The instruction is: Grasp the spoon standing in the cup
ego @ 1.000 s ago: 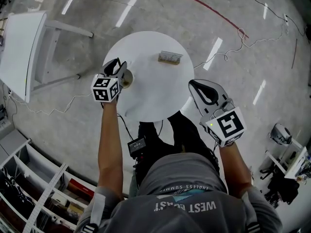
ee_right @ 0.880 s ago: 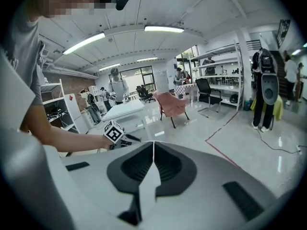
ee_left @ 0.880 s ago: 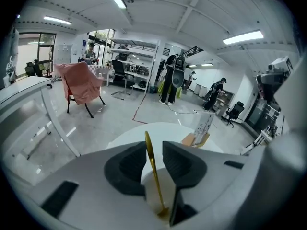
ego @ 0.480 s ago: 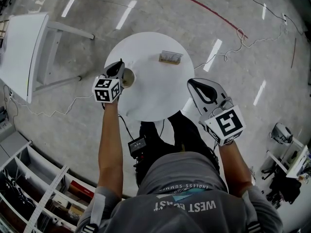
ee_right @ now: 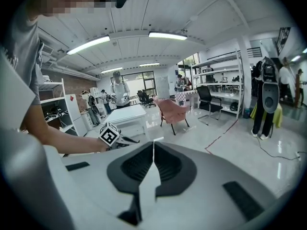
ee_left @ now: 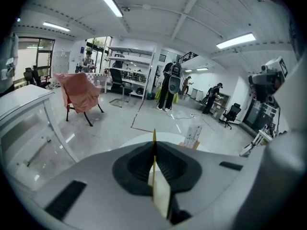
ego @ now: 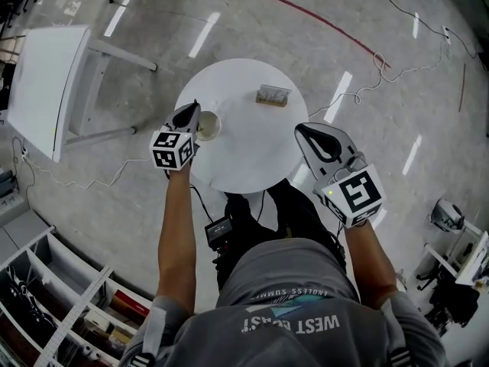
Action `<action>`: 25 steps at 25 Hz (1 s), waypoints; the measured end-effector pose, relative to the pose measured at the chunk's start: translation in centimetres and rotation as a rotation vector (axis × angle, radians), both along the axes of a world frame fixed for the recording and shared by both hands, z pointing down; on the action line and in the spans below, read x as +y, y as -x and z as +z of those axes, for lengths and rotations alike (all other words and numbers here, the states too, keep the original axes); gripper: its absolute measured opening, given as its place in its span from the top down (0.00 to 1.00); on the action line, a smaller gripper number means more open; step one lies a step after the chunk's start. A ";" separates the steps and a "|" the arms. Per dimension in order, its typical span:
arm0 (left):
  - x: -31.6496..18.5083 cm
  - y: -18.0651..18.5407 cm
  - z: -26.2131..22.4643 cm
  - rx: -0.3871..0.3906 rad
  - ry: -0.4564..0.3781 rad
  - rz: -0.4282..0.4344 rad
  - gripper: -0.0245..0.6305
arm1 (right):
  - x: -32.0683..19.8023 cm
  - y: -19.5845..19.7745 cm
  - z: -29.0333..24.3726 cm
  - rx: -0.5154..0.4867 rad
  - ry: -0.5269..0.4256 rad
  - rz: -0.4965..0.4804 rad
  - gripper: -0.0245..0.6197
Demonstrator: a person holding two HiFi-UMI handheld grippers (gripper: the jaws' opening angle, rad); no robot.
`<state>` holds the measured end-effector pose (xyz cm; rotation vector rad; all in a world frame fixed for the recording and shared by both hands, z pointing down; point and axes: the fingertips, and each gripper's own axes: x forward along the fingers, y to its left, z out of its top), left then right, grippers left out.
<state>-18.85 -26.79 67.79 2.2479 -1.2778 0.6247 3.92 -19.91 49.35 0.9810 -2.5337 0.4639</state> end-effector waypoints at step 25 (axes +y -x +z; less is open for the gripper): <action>4.0 0.2 -21.0 0.095 -0.340 0.064 0.96 | -0.5 3.1 -8.6 -0.068 -0.230 0.000 0.95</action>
